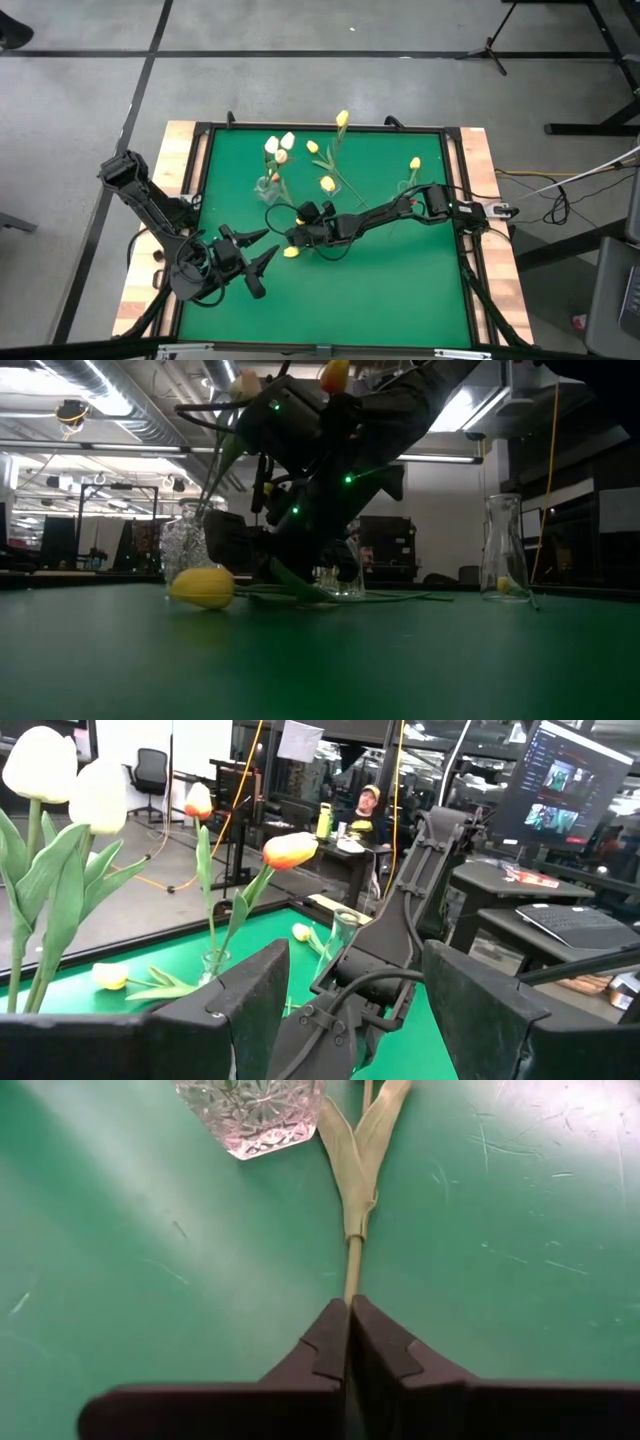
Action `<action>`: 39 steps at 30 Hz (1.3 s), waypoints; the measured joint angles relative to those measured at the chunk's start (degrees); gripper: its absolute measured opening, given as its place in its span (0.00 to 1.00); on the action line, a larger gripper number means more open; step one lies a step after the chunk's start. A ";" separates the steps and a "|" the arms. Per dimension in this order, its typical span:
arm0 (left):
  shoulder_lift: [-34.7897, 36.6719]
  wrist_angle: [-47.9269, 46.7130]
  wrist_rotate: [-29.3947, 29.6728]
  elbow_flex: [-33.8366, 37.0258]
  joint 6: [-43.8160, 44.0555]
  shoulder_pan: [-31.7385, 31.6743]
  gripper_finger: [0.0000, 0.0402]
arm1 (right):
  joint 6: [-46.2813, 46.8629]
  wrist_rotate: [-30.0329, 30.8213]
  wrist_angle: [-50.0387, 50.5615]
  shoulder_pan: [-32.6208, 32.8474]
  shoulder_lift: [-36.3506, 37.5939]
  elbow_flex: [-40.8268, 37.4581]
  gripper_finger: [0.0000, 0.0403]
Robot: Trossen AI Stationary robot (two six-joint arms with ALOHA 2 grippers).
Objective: Sort flowers into vase by color
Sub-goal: Put the yellow with orange flower into the center transparent vase
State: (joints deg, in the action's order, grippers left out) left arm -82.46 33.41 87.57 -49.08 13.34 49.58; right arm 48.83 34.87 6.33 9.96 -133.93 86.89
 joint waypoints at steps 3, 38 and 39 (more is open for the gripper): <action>0.01 0.00 0.00 0.00 0.00 0.01 0.56 | 0.40 -0.06 0.12 0.06 0.26 0.00 0.01; 0.01 -0.47 0.00 0.00 -0.22 0.01 0.56 | 0.43 10.69 9.91 -0.36 8.93 -0.33 0.00; 0.01 -0.48 0.00 0.02 -0.22 0.01 0.56 | 0.45 11.26 10.38 -0.36 9.39 -0.33 0.00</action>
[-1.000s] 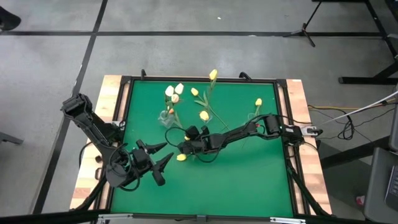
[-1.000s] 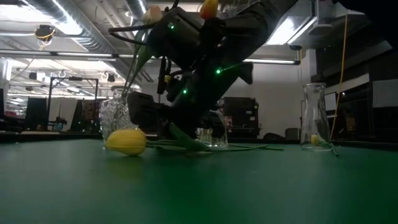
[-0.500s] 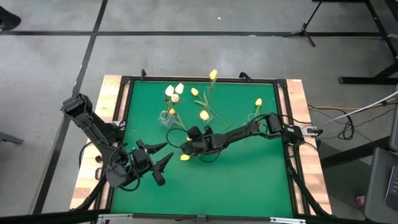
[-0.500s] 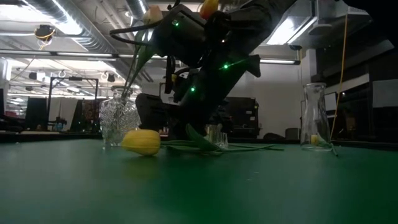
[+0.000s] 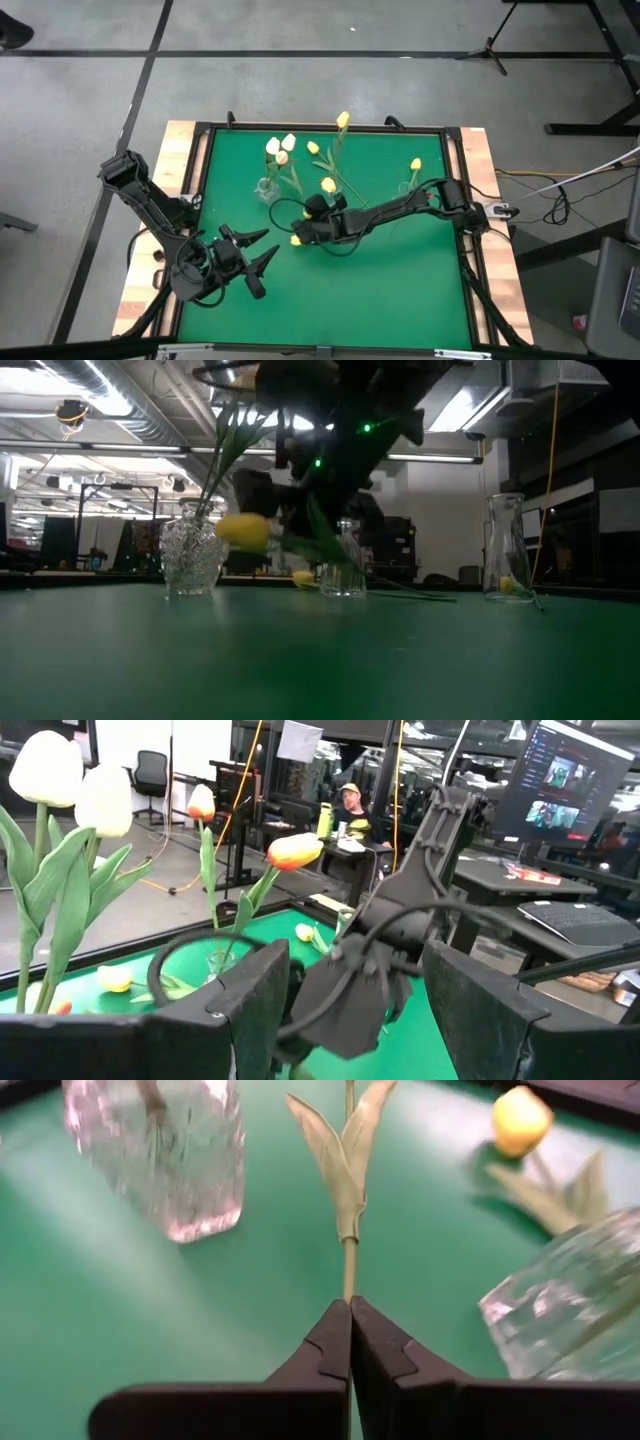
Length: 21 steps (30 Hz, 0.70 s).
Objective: Sort flowers into vase by color
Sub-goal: Put the yellow with orange flower into the center transparent vase
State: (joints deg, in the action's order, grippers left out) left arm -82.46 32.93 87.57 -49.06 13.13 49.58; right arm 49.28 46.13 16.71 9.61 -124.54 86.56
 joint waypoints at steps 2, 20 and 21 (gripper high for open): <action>0.00 0.02 0.00 -0.02 0.00 0.01 0.56 | -0.01 1.09 0.41 0.00 0.92 0.04 0.00; -0.01 -0.57 -0.11 -0.02 -0.01 0.09 0.56 | -0.04 13.68 1.38 0.17 7.29 0.13 0.00; -0.01 -0.57 -0.11 -0.02 -0.02 0.09 0.56 | -0.11 14.46 1.43 0.17 7.75 0.13 0.00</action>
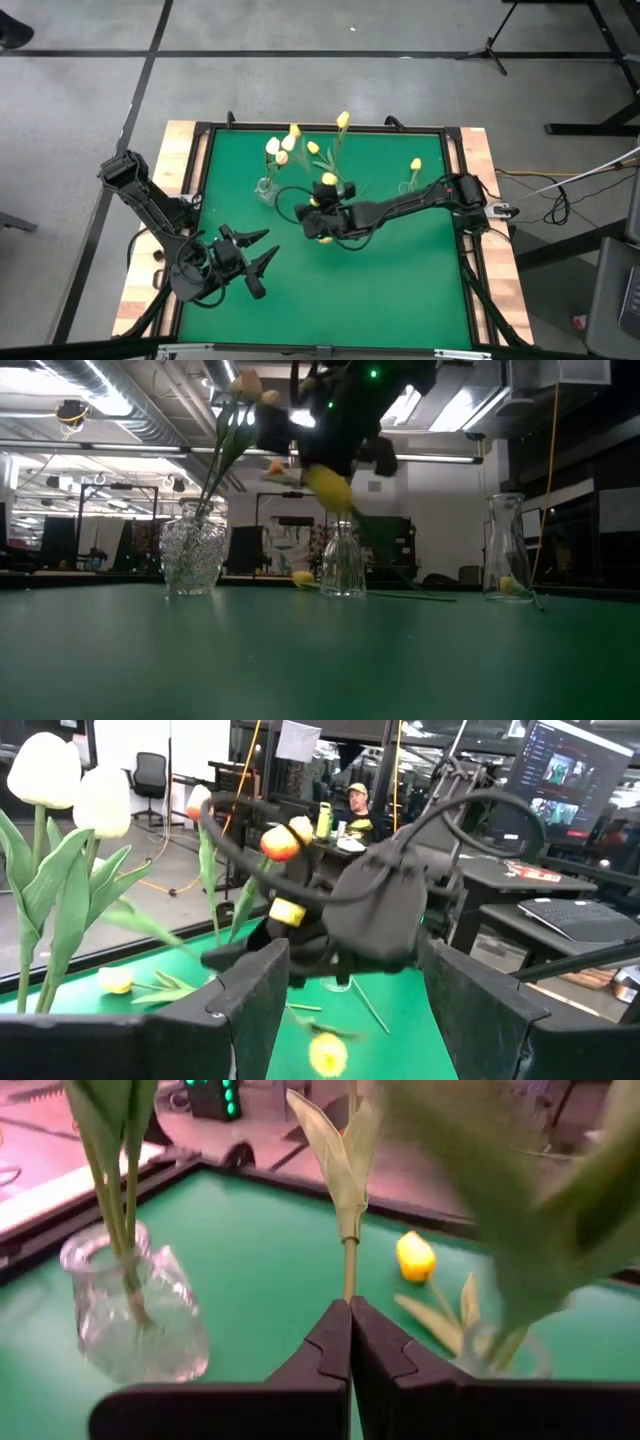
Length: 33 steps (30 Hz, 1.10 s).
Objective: Sort flowers into vase by color
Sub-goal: Put the yellow with orange flower into the center transparent vase
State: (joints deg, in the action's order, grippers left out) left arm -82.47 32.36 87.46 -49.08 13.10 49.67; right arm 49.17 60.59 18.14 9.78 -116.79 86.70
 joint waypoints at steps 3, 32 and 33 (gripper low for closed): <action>0.01 -0.02 -0.04 0.00 0.00 0.00 0.56 | -1.59 2.06 -0.30 -0.01 1.41 0.00 0.00; -0.01 -1.06 -0.09 0.00 0.00 -0.02 0.56 | -32.85 0.95 -28.15 0.00 12.14 0.04 0.00; 0.00 -1.07 -0.09 0.00 0.00 -0.02 0.56 | -33.54 0.57 -28.75 0.00 12.62 0.04 0.00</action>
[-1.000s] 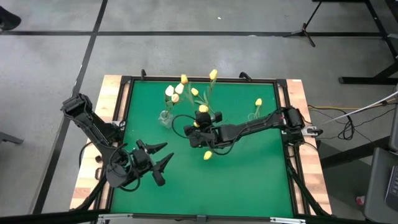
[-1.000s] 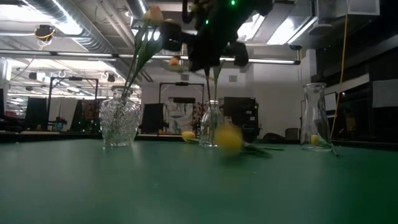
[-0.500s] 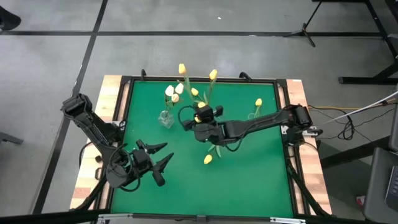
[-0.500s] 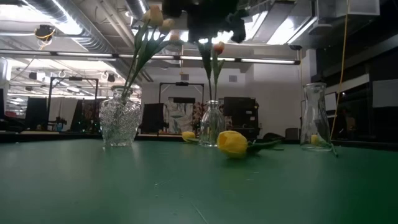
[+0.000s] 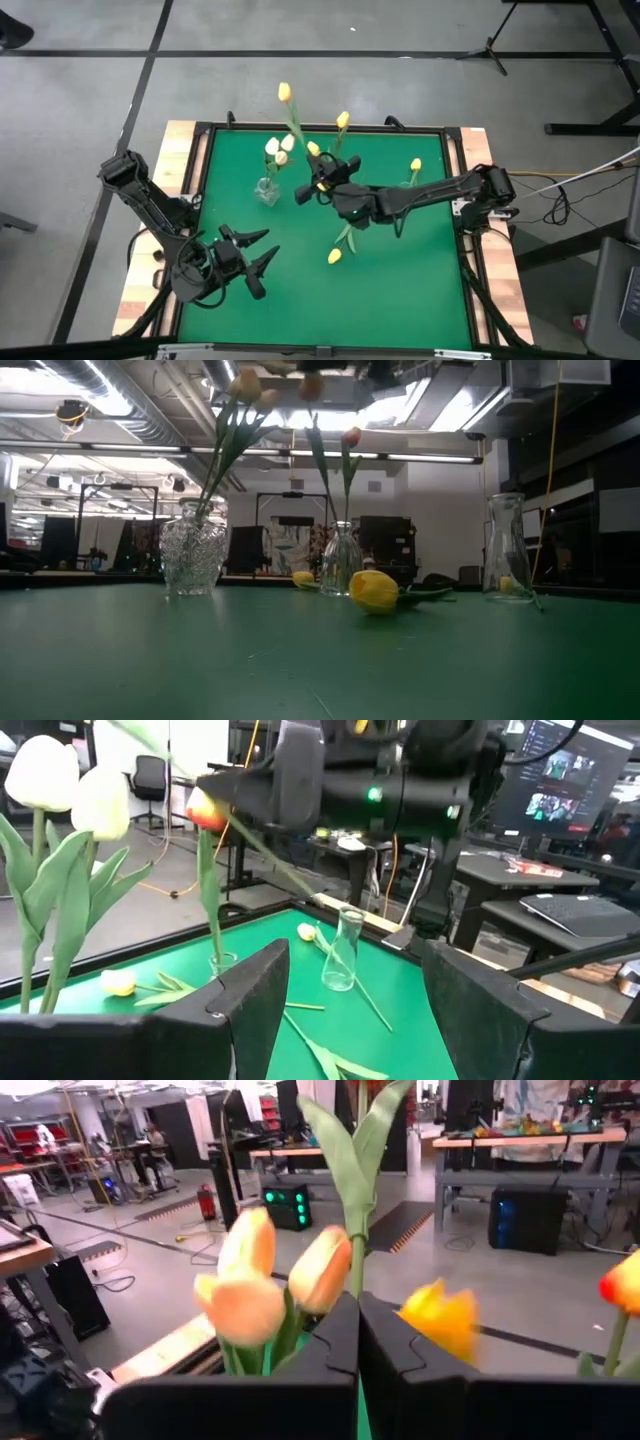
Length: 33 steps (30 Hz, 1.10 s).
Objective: Sort flowers into vase by color
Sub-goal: Put the yellow with orange flower into the center transparent vase
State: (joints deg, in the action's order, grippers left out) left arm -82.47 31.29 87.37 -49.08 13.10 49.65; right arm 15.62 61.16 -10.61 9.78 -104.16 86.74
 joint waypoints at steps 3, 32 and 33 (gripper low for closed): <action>0.01 -0.02 0.05 0.01 0.00 -0.01 0.56 | -1.73 -0.21 -0.07 0.00 1.60 0.00 0.00; 0.01 -2.62 0.63 0.00 0.31 0.24 0.56 | -32.54 -5.84 1.03 9.40 32.91 -7.21 0.00; 0.00 -2.63 0.63 0.01 0.31 0.24 0.56 | -32.30 -5.01 0.46 9.93 35.73 -9.69 0.00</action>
State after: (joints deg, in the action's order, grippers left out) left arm -82.47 28.66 88.01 -49.07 13.41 49.89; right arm -16.68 56.15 -10.15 19.71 -68.43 77.05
